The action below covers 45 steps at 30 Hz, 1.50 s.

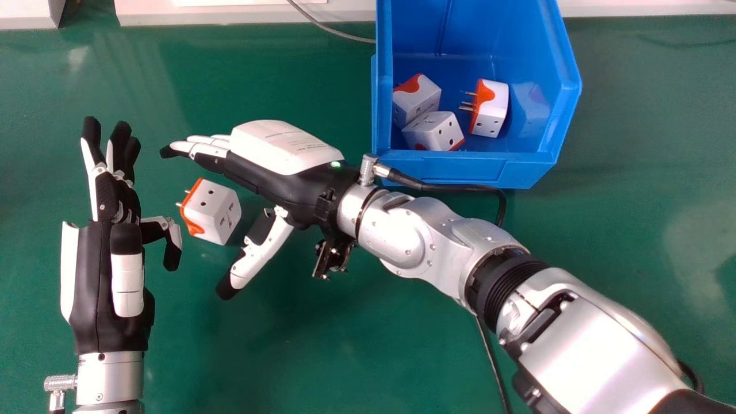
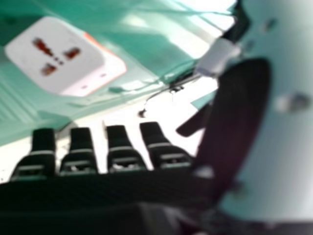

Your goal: Pick all objects and put in blue box

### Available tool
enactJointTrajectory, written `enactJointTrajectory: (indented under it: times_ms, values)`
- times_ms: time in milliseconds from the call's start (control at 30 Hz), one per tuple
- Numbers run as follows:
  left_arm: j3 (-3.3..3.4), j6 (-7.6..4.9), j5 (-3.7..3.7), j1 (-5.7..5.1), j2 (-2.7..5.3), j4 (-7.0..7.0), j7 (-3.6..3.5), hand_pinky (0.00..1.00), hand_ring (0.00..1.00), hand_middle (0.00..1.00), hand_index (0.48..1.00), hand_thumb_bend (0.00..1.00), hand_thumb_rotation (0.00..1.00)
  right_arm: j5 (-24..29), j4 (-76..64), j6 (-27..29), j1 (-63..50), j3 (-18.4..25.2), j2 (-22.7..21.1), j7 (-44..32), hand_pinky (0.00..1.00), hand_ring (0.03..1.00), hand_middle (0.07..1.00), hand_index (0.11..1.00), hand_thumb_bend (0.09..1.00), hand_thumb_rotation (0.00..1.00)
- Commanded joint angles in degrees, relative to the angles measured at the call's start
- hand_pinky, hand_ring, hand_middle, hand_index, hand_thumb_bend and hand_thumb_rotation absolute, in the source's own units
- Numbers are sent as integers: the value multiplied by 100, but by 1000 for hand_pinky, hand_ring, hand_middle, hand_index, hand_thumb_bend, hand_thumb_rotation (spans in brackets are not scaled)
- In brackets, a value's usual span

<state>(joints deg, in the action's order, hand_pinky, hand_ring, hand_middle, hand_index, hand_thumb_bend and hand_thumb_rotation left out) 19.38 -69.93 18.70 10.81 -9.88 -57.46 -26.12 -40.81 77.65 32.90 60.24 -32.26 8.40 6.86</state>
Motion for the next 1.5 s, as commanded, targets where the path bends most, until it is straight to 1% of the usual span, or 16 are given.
enactJointTrajectory:
  times_ms: [0,100,267,333,433,533,700,767,867,967,1067,1167,1233,1367,1433,1467]
  values:
    - [-2,-96,64,-17,2,128,-27,0,1000,1000,1000,1000,1000,-63,-76,11,265,-87,152,164,919,950,959,923,1000,343]
    - [-6,-93,72,-42,3,160,-41,0,1000,1000,1000,1000,1000,-184,-75,-15,278,-212,168,264,904,951,964,922,1000,354]
    - [12,-105,129,-31,-5,112,-98,0,1000,1000,1000,1000,1000,-411,-58,-115,361,-460,228,366,873,949,965,916,1000,354]
    - [13,-100,149,-38,0,131,-117,0,1000,1000,1000,1000,1000,-488,-54,-185,419,-536,268,351,860,946,965,913,1000,354]
    - [12,-101,186,-35,6,135,-155,0,1000,1000,1000,1000,1000,-585,-45,-301,526,-668,336,315,823,938,962,903,1000,349]
    - [4,-108,202,-35,17,160,-171,0,1000,1000,1000,1000,1000,-656,-39,-387,612,-754,396,294,740,912,949,876,1000,327]
    - [-10,-120,137,-50,17,202,-122,0,1000,1000,1000,1000,999,-844,-23,-530,780,-965,488,294,694,897,940,861,1000,318]
    - [-2,-114,128,-46,2,199,-107,0,1000,1000,1000,1000,999,-953,-18,-563,820,-1063,497,329,678,890,936,856,1000,317]
    - [22,-126,92,-46,-22,157,-55,0,1000,1000,1000,1000,998,-1136,-14,-619,904,-1253,497,405,657,882,930,849,1000,312]
    - [20,-123,21,-27,-23,121,27,0,1000,1000,1000,1000,999,-1200,-6,-643,961,-1325,528,408,599,855,920,840,1000,316]
    - [12,-120,-46,-6,-25,103,107,0,1000,1000,1000,1000,1000,-1233,0,-669,986,-1396,567,411,581,843,917,838,1000,314]
    - [16,-158,-127,-6,-38,94,192,0,1000,1000,1000,1000,1000,-1261,-8,-653,1027,-1460,587,428,548,818,906,832,1000,305]
    - [18,-167,-167,-18,-52,98,236,0,1000,1000,1000,1000,1000,-1232,-11,-619,1050,-1463,583,400,536,805,895,825,1000,283]
    - [-1,-177,-194,-26,-70,94,291,0,1000,1000,1000,1000,1000,-1119,-6,-531,1040,-1384,574,340,524,780,871,800,991,229]
    - [-22,-179,-181,-32,-62,109,283,0,1000,1000,1000,1000,1000,-1078,-4,-480,1026,-1355,561,339,519,727,802,737,946,144]
    - [-27,-177,-175,-30,-61,108,278,0,1000,1000,1000,1000,1000,-1053,-1,-465,1027,-1340,558,315,517,711,782,721,934,124]
